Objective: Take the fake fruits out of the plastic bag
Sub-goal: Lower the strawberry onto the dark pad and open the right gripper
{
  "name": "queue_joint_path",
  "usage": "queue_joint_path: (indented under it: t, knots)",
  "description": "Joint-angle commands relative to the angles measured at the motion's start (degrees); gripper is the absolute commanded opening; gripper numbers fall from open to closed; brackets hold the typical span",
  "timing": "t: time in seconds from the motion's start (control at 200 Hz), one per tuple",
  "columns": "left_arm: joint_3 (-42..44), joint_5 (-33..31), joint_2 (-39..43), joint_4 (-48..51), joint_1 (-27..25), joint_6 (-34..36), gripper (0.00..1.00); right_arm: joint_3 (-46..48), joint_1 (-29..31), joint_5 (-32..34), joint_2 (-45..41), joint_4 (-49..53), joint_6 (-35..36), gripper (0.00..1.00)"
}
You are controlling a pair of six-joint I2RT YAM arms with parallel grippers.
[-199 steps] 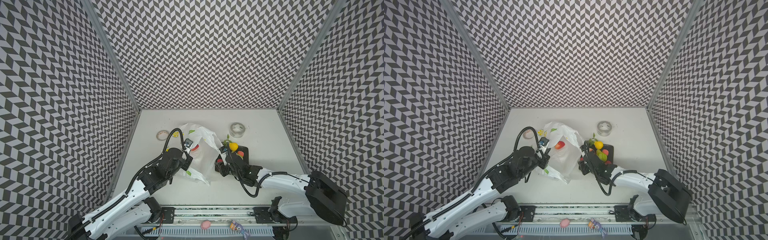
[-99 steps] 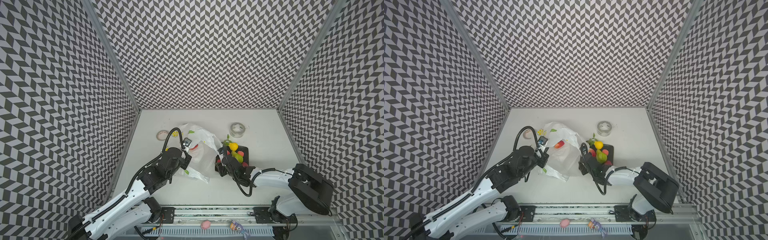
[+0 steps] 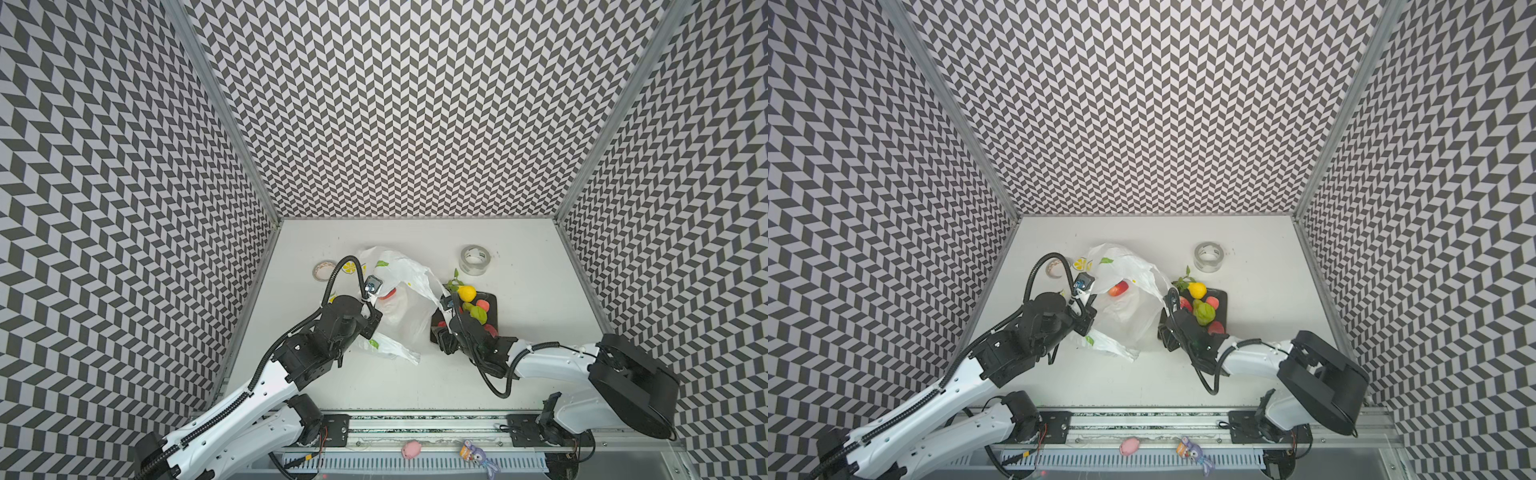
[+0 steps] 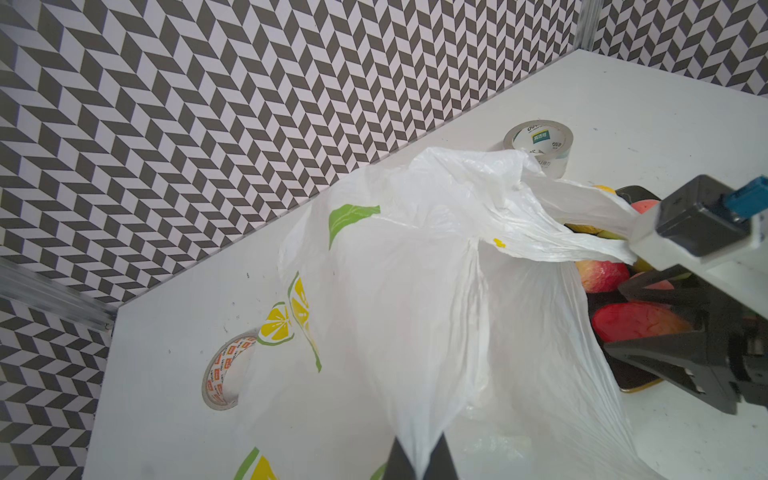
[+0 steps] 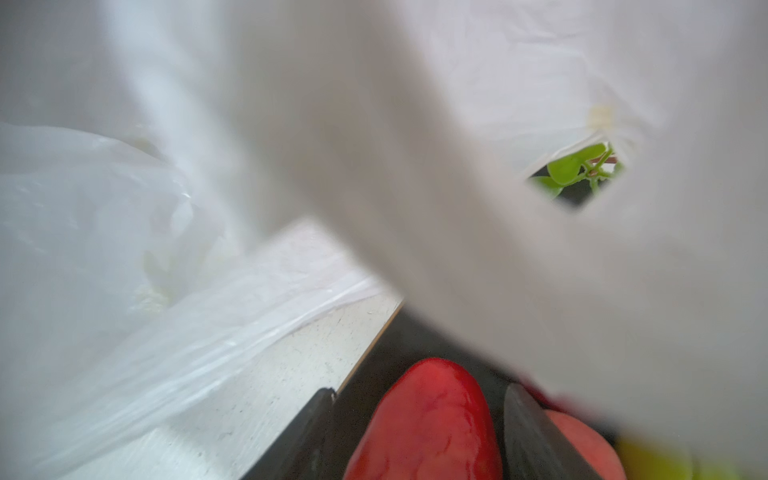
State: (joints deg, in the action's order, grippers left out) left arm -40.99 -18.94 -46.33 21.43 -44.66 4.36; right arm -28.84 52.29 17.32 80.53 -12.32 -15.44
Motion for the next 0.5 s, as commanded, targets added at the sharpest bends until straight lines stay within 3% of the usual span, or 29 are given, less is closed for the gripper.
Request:
queue_joint_path:
  t: [0.0,0.17,0.496]
  knots:
    - [-0.8,-0.9,1.0,-0.7,0.5,0.9,0.00,1.3,0.2,0.2,-4.2,-3.0,0.3,0.67]
    - [-0.9,-1.0,0.7,-1.0,0.5,1.0,0.00,3.5,0.3,-0.2,-11.5,-0.5,-0.2,0.69]
    - [-0.3,-0.8,0.3,-3.1,0.9,1.3,0.00,5.6,0.2,-1.0,-34.4,12.7,-6.5,0.67]
